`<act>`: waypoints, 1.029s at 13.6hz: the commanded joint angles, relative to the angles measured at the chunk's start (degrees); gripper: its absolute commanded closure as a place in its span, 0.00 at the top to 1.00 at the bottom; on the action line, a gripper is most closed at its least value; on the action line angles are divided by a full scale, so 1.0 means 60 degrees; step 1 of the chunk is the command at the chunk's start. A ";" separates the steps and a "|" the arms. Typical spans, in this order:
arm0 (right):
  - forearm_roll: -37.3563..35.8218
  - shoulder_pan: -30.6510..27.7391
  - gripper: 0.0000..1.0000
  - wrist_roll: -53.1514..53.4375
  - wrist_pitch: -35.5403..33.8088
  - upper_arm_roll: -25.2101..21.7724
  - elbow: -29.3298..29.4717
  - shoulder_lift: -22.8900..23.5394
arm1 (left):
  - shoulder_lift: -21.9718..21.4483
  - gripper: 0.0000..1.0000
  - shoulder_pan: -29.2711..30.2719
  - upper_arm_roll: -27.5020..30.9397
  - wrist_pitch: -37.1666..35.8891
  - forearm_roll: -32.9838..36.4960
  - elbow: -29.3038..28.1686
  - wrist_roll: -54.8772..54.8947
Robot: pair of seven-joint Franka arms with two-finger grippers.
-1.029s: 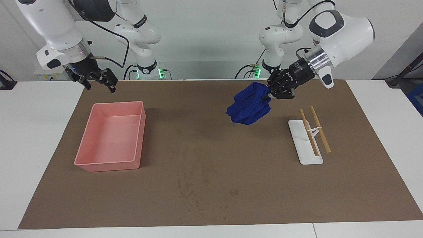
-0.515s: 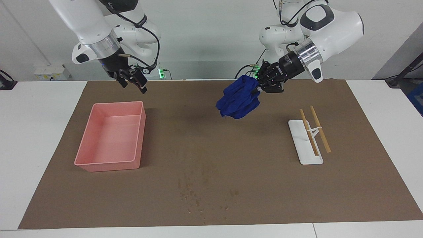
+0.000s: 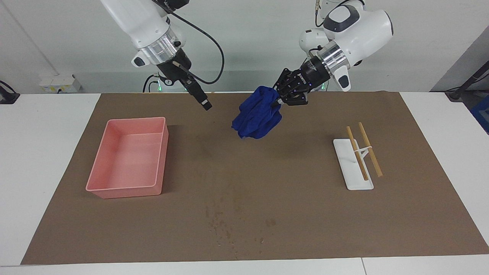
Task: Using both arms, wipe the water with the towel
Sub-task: 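Carry the towel toward the center while the right gripper reaches it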
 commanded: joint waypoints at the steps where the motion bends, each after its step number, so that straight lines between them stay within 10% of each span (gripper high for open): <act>1: 0.0236 0.0337 0.95 0.1485 0.0658 0.0024 -0.0222 -0.0013 | -0.0461 0.00 -0.0544 0.0112 0.0807 -0.0251 -0.0370 -0.0501; 9: 0.0896 0.0704 0.91 0.3409 0.1054 0.0053 -0.1058 -0.0189 | -0.0724 0.00 -0.1278 0.0083 0.1074 -0.0237 -0.0457 -0.0546; 11: 0.0837 0.0762 0.65 0.3439 0.1085 0.0053 -0.1073 -0.0204 | -0.0886 0.00 -0.1293 0.0082 0.1016 -0.0237 -0.0750 -0.0517; 14: 0.0837 0.0762 0.00 0.3439 0.1085 0.0053 -0.1058 -0.0204 | -0.0930 0.00 -0.1483 0.0068 0.1074 -0.0237 -0.0795 -0.0531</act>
